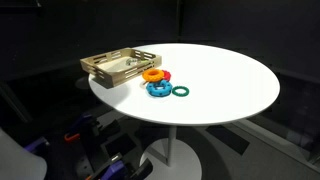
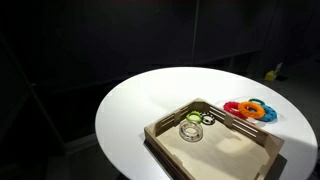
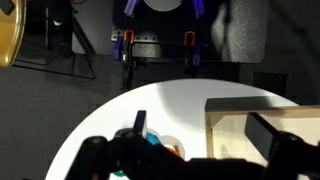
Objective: Put the clear ring on the table
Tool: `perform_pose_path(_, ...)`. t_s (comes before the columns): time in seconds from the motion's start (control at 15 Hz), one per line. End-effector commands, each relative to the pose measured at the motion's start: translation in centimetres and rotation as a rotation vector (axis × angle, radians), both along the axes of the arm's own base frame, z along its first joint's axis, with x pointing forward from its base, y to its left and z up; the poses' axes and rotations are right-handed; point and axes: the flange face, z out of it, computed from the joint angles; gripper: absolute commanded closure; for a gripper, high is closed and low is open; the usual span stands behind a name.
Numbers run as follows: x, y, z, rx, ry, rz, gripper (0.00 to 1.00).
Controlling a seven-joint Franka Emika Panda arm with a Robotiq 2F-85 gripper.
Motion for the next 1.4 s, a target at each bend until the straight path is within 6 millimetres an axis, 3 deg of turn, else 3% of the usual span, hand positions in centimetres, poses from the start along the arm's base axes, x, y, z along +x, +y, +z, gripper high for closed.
perform_pose_path(0.0, 0.0, 0.0, 0.0, 0.000, 0.001, 0.000, 0.00)
perform_pose_path(0.6, 1.0, 0.3, 0.8, 0.024, -0.039, -0.008, 0.00)
perform_pose_path(1.0, 3.5, 1.9, 2.2, 0.091, -0.140, -0.006, 0.00)
perform_pose_path(1.33, 6.2, 4.1, 1.6, 0.140, -0.237, -0.005, 0.00)
